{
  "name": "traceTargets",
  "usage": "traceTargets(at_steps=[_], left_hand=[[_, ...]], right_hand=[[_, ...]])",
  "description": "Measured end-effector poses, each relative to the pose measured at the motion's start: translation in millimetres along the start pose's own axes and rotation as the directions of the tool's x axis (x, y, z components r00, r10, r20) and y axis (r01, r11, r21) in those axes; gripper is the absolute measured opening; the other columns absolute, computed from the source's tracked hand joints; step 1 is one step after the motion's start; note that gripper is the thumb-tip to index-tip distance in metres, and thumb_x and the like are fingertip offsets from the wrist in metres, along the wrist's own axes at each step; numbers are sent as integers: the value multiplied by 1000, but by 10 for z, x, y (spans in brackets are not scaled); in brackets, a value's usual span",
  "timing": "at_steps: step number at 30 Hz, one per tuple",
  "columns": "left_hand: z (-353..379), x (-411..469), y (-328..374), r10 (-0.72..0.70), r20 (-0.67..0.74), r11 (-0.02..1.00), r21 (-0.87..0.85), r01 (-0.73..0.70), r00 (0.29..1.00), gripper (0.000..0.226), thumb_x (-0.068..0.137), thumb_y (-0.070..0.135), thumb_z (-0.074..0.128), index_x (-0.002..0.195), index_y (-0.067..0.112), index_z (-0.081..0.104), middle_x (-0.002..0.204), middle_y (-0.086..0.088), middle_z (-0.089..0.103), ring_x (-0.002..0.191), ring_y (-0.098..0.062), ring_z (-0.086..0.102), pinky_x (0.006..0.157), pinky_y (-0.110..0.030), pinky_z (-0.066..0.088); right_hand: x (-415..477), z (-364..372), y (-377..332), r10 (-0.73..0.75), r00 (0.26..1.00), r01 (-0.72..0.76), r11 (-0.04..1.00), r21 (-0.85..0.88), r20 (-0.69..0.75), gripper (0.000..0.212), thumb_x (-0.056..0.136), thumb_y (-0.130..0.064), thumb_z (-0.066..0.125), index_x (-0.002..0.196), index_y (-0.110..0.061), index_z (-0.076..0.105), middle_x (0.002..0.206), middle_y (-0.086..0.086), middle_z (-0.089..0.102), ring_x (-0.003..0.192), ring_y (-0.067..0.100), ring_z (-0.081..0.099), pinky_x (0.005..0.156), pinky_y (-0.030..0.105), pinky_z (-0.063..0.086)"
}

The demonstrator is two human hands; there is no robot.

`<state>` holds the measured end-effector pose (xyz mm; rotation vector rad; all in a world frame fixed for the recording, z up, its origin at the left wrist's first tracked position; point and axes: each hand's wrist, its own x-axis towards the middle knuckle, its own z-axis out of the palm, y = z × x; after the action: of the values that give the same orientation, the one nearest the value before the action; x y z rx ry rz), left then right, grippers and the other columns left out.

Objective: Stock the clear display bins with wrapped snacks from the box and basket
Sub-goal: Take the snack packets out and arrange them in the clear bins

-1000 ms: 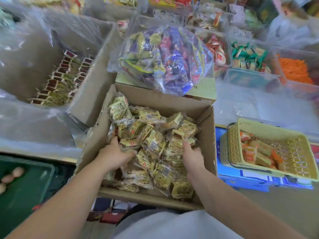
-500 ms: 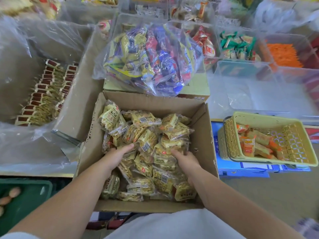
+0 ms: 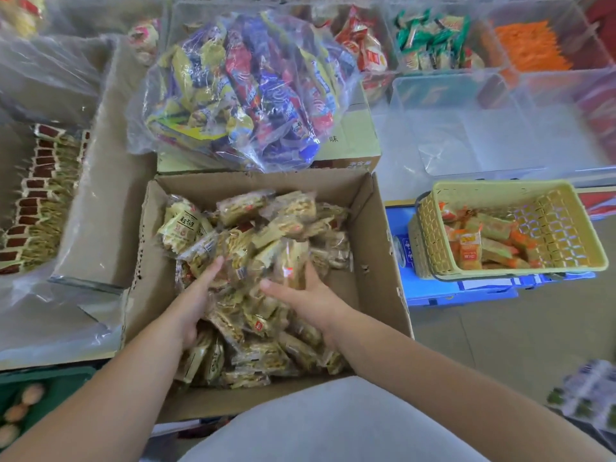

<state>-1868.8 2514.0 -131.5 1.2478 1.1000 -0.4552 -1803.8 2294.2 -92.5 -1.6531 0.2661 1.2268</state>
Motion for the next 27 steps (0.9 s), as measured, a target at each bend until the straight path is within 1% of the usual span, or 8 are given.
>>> traceTargets(at_steps=[6,10,12,14,17,21,25,27], left_hand=[[19,-100,-42,44,-1,996,-76,-43,999,102,39,96,74,124,40,68,116,-9,77,102,-31,76,96,-51,55],[36,-145,-74,64,-39,997,-33,-65,997,103,60,85,74,145,29,56,139,-11,65,128,-35,60,114,-56,41],[45,-178,-87,123,-66,992,6,-123,990,88,75,68,78,146,23,55,136,-9,67,124,-32,63,112,-54,44],[68,-220,-99,153,-79,988,46,-150,985,85,79,57,81,148,18,50,131,-5,68,118,-29,65,107,-48,48],[105,-328,-143,181,-24,973,153,-175,983,95,83,59,78,159,22,34,146,-3,54,121,-21,56,98,-37,44],[84,-431,-271,147,43,949,275,-154,988,122,73,71,79,165,31,9,171,-2,22,151,-30,32,118,-50,33],[-4,-514,-342,148,132,911,368,-187,980,158,39,95,74,165,33,1,172,-4,20,153,-29,29,123,-49,29],[-59,-546,-341,145,151,876,440,-198,978,156,39,97,70,165,35,3,170,-5,25,150,-29,34,118,-45,34]], right_hand=[[-84,165,104,-239,969,245,928,-281,55,136,60,-62,87,155,-48,-10,163,-9,28,143,13,36,115,37,36],[-79,-23,121,-262,962,273,926,-262,75,116,64,-57,87,152,-58,10,148,-14,48,126,4,50,100,28,44],[-94,-155,63,-247,967,256,944,-207,67,100,67,-63,83,147,-56,24,132,-16,55,112,-1,60,89,23,48],[-112,-271,-7,-187,982,188,970,-153,24,82,66,-78,73,137,-54,38,135,-12,52,113,10,59,88,32,50],[-80,-382,-17,-88,996,86,995,-51,-25,61,69,-81,63,116,-43,57,133,-6,60,116,23,60,95,50,54],[-82,-354,41,-107,980,93,992,-90,-166,44,85,-56,71,107,-20,57,125,1,61,97,26,67,69,37,63],[-49,-328,106,-135,936,94,986,-140,-326,62,75,-48,86,117,-26,46,124,2,56,109,27,61,93,51,56],[-77,-333,113,-138,926,107,988,-108,-352,81,71,-43,90,132,-27,41,130,2,54,113,26,59,95,48,54]])
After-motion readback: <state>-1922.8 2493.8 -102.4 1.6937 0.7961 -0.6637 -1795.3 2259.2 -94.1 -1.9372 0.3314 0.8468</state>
